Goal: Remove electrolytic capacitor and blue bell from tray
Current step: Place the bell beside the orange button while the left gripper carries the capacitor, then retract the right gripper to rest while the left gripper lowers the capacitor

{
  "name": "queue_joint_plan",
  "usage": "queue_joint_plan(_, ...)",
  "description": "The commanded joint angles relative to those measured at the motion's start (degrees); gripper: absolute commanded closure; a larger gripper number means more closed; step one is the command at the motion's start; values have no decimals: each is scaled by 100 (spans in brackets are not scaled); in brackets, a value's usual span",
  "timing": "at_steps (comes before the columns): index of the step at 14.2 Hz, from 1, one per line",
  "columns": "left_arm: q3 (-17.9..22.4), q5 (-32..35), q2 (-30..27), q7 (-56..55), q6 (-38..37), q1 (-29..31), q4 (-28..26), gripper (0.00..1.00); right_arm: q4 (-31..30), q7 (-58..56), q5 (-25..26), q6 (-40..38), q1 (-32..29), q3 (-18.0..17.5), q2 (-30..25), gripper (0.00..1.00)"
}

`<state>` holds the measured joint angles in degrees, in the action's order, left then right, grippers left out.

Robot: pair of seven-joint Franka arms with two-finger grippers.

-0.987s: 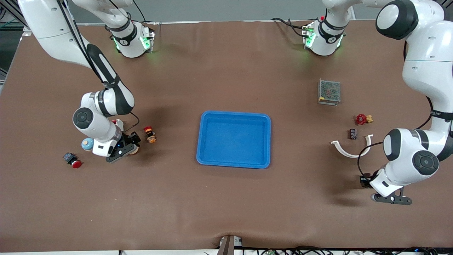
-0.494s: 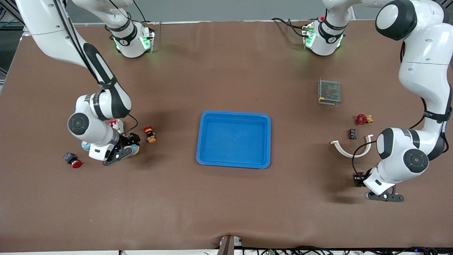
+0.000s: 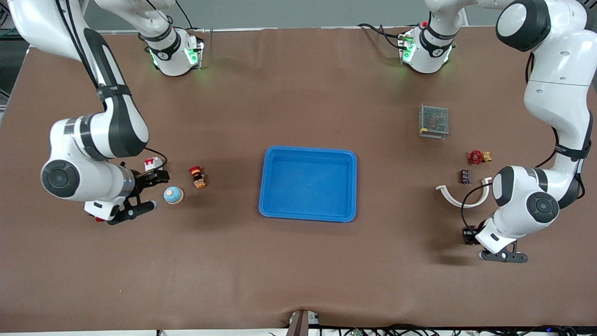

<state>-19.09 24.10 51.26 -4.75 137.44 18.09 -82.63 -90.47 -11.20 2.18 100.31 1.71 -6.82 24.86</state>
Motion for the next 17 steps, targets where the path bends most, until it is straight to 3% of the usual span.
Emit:
queue_joint_plan(1, 28, -2, -248, -148, 46, -42, -253, 0, -50, 563, -113, -615, 5, 6, -664, 0)
queue_joint_plan(6, 2, 7, -406, -228, -392, -77, -192, 0, -102, 1559, -113, -1636, 269, 5, -2219, 0)
queue_joint_plan(11, 19, -28, -468, -219, -1595, -376, 369, 0, -444, 1490, -130, -1779, -213, 93, -3380, 0)
queue_joint_plan(13, -42, -151, -407, -228, -2105, -385, 685, 0, -498, 1341, -130, -1804, -494, 119, -3584, 0)
queue_joint_plan(17, -16, -617, -406, -411, -3063, -692, 1169, 0, -489, 435, -139, -1796, -663, 708, -3637, 0)
